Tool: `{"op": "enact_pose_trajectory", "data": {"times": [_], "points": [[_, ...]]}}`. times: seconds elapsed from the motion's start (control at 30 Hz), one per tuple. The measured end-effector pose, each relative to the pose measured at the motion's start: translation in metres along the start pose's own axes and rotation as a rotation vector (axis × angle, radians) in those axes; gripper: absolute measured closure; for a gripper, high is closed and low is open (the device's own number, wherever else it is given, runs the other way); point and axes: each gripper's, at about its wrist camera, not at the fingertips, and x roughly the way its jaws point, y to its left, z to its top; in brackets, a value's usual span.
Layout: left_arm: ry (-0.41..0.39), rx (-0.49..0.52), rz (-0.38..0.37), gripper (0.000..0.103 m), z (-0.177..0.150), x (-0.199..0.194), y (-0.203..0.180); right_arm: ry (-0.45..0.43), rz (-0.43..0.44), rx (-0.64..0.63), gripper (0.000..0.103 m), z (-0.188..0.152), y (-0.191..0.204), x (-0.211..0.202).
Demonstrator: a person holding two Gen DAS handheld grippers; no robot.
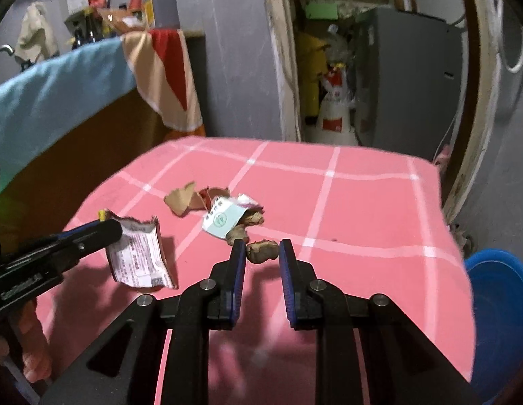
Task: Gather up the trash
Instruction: 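Grasp the yellow printed packet with the left gripper while the right grasps a brown shell, then carry the yellow packet and brown shell over the blue basin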
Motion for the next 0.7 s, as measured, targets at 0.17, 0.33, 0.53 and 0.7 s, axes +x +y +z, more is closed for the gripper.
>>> {"op": "enact_pose_trajectory", "data": {"times": [0.17,0.33,0.53,0.7], "points": [[-0.033,0.035,-0.017,0.084,0.001,-0.011,-0.018,-0.081,-0.014,0.02,0.085,0.002,-0.008,-0.034],[-0.083,0.068,-0.051,0.084,0.004,-0.025,-0.041,-0.156,-0.043,0.017,0.085,0.001,-0.012,-0.069],[-0.158,0.128,-0.11,0.084,0.011,-0.043,-0.078,-0.278,-0.099,0.022,0.085,0.0,-0.023,-0.117],[-0.222,0.168,-0.182,0.084,0.017,-0.056,-0.112,-0.387,-0.142,0.041,0.085,0.0,-0.037,-0.155]]}}
